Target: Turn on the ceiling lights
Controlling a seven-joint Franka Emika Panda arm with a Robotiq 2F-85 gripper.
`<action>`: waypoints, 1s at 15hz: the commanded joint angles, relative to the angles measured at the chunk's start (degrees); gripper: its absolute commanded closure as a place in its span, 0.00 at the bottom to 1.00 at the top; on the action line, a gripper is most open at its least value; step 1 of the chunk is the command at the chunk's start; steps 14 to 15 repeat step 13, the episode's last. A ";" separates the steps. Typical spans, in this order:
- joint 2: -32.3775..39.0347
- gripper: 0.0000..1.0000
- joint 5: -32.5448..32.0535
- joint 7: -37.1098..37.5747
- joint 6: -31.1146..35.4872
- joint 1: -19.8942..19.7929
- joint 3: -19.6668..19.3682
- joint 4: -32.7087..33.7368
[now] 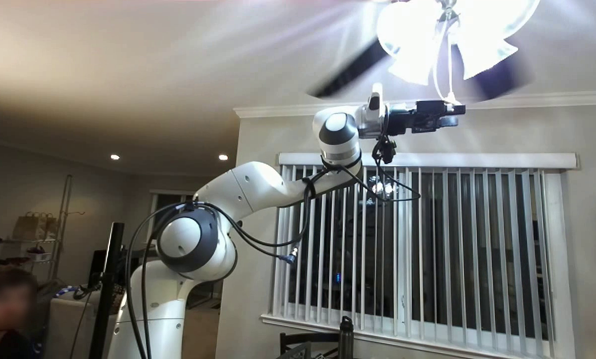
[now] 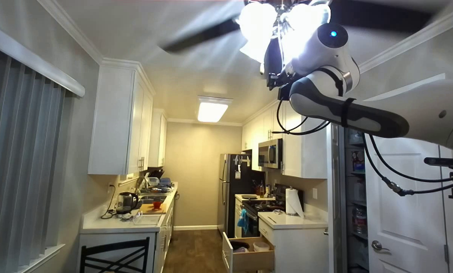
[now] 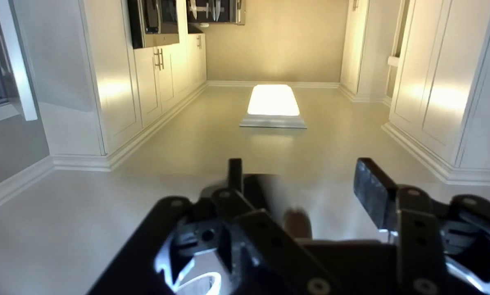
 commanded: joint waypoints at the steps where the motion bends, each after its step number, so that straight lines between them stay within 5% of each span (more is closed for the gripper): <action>1: 1.32 0.02 3.18 -3.11 -0.99 4.70 -3.15 -0.77; 6: 1.64 0.00 4.39 -3.05 -1.28 12.86 -8.92 -3.11; 7: 0.96 0.00 1.87 0.22 -0.48 10.88 -7.48 -3.73; 15: 1.34 0.00 1.43 0.43 -0.70 14.19 -9.43 -4.56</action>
